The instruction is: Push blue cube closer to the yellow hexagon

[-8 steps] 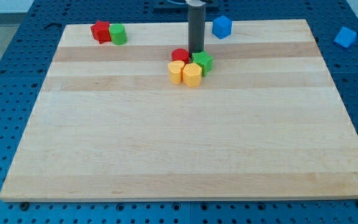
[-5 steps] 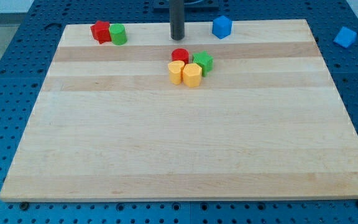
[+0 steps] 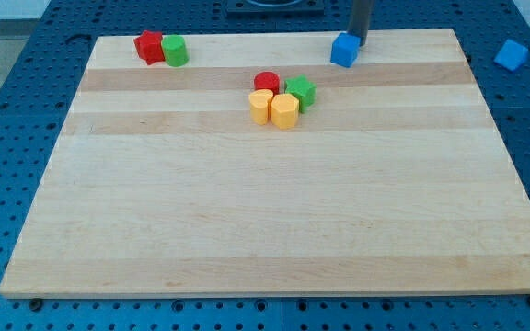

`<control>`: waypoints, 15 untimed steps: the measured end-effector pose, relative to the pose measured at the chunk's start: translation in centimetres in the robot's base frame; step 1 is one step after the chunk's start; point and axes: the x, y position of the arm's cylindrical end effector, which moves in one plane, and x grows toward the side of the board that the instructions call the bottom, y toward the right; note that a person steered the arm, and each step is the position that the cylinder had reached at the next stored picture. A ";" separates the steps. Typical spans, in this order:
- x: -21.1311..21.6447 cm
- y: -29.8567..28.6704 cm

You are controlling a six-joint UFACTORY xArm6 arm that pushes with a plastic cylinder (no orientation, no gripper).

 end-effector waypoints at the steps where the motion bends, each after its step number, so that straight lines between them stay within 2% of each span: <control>1: 0.0 -1.9; 3: 1.9 -1.9; 5: 1.9 -2.1; 7: 2.0 -5.4; 8: 2.0 -4.7; 10: 6.5 -3.6; 15: 11.3 4.7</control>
